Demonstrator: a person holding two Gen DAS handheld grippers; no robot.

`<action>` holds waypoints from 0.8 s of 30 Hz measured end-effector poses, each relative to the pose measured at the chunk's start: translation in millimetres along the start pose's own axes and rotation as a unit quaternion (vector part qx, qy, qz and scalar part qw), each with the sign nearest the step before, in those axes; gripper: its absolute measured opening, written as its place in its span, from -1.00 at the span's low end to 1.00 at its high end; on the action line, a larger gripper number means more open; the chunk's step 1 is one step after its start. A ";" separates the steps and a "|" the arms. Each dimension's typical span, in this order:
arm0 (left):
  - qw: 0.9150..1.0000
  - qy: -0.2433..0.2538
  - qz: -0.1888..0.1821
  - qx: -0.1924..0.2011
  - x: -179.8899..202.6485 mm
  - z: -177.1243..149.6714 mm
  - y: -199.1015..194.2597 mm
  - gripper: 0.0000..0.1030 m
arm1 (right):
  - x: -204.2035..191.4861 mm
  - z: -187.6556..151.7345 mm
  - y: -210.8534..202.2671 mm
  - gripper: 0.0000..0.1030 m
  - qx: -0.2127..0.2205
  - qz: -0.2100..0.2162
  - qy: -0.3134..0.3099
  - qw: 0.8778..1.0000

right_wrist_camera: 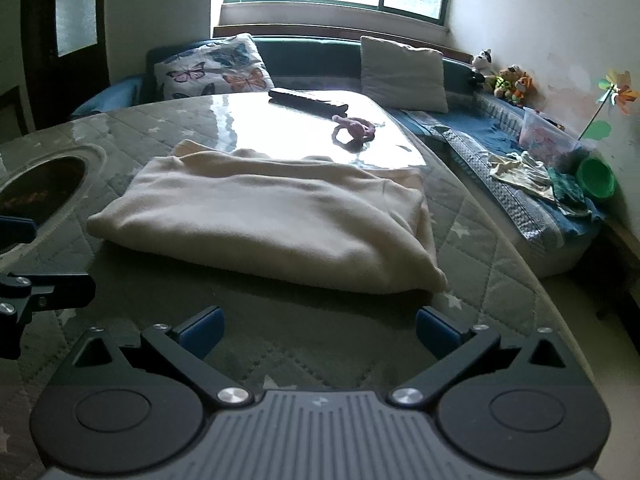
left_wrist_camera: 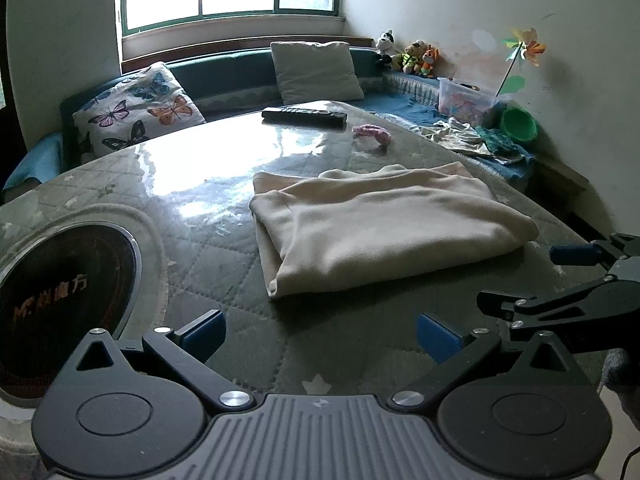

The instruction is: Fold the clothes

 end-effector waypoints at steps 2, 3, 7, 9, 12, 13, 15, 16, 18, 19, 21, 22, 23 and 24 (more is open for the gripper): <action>1.000 0.002 -0.001 0.001 1.2 -0.6 -0.8 1.00 | 0.3 -1.7 -0.4 1.00 -0.002 -0.003 -0.001 1.000; 1.000 0.002 -0.002 0.001 1.7 -0.8 -1.0 1.00 | 0.8 -2.5 -0.4 1.00 -0.003 -0.007 -0.001 1.000; 1.000 0.005 -0.002 0.004 2.8 -1.3 -1.7 1.00 | 3.1 -4.4 -0.4 1.00 -0.007 -0.018 -0.001 1.000; 1.000 0.005 -0.003 0.004 3.3 -1.4 -1.9 1.00 | 4.1 -5.1 -0.3 1.00 -0.009 -0.021 -0.002 1.000; 1.000 0.006 -0.003 0.005 4.3 -1.4 -2.4 1.00 | 5.3 -6.1 -0.1 1.00 -0.010 -0.029 -0.005 1.000; 1.000 0.007 -0.003 0.005 4.3 -1.3 -2.4 1.00 | 5.8 -6.4 0.1 1.00 -0.010 -0.031 -0.005 0.999; 1.000 0.007 -0.003 0.005 4.4 -1.3 -2.4 1.00 | 6.7 -6.8 0.3 1.00 -0.011 -0.033 -0.004 0.999; 1.000 0.007 -0.003 0.006 4.4 -1.3 -2.4 1.00 | 7.3 -6.7 0.3 1.00 -0.011 -0.034 -0.003 0.999; 1.000 0.007 -0.002 0.006 4.6 -1.3 -2.7 1.00 | 8.3 -6.8 0.3 1.00 -0.011 -0.036 -0.003 0.999; 1.000 0.007 -0.003 0.006 5.0 -1.3 -2.8 1.00 | 8.7 -6.9 0.3 1.00 -0.011 -0.036 -0.003 0.999; 1.000 0.008 -0.003 0.006 6.0 -1.4 -2.9 1.00 | 9.2 -7.0 0.5 1.00 -0.011 -0.038 -0.005 0.999; 1.000 0.008 -0.004 0.006 6.5 -1.5 -2.8 1.00 | 9.3 -7.1 0.6 1.00 -0.011 -0.039 -0.006 0.999; 1.000 0.008 -0.004 0.006 7.1 -1.6 -2.5 1.00 | 9.5 -7.1 0.7 1.00 -0.011 -0.040 -0.007 0.999; 1.000 0.009 -0.005 0.006 7.7 -1.6 -2.4 1.00 | 9.6 -7.3 0.8 1.00 -0.011 -0.040 -0.008 0.999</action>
Point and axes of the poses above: each gripper's, at about its wrist camera, not at the fingertips, and y roughly the way its jaws point, x to its right, z to its top, the point moved 9 cm from there along y, roughly the way its jaws point, and after that the axes turned 10 degrees about x, right-handed, at the moved point
